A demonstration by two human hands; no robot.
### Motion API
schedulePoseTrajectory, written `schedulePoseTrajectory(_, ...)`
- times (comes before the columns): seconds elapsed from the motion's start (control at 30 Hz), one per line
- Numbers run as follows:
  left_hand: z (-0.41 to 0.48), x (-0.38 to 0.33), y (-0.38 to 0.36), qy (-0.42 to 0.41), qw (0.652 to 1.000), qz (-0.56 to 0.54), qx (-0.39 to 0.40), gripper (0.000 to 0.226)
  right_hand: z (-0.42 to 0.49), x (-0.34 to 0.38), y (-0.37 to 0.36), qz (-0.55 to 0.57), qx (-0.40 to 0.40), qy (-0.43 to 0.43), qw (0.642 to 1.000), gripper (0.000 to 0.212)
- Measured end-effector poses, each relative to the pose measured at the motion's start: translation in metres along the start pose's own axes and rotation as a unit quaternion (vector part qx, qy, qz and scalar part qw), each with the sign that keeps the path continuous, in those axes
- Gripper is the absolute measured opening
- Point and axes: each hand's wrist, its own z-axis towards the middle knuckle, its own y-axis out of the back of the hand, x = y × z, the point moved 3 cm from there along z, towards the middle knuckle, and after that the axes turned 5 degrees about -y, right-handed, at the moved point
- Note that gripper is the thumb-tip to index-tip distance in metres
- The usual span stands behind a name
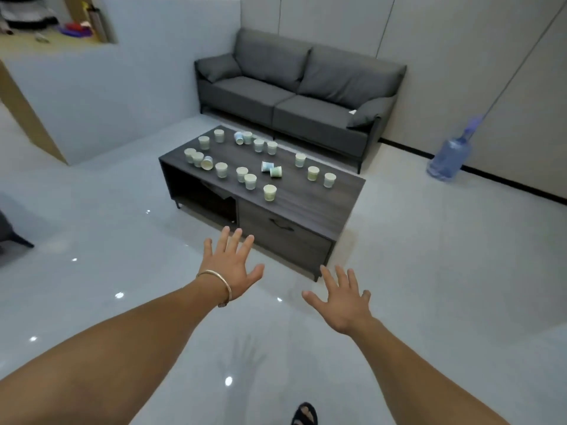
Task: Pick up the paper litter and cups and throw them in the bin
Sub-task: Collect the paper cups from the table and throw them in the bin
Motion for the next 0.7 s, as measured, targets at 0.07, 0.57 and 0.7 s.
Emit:
schedulePoseTrajectory(0.07, 0.025, 0.013, 0.007, 0.023, 1.0, 0.007, 0.001, 0.078, 0.037, 0.014, 0.018, -0.007, 0.005, 0.034, 0.999, 0.09)
schedulePoseTrajectory(0.57, 0.227, 0.142, -0.026, 0.074, 0.997, -0.026, 0.018, 0.078, 0.287, 0.114, 0.066, -0.062, 0.041, 0.075, 0.994, 0.09)
schedulePoseTrajectory(0.7, 0.307, 0.186, -0.021, 0.06, 0.997, -0.053, 0.012, 0.08, 0.347, 0.139, 0.078, -0.062, 0.048, 0.025, 0.997, 0.09)
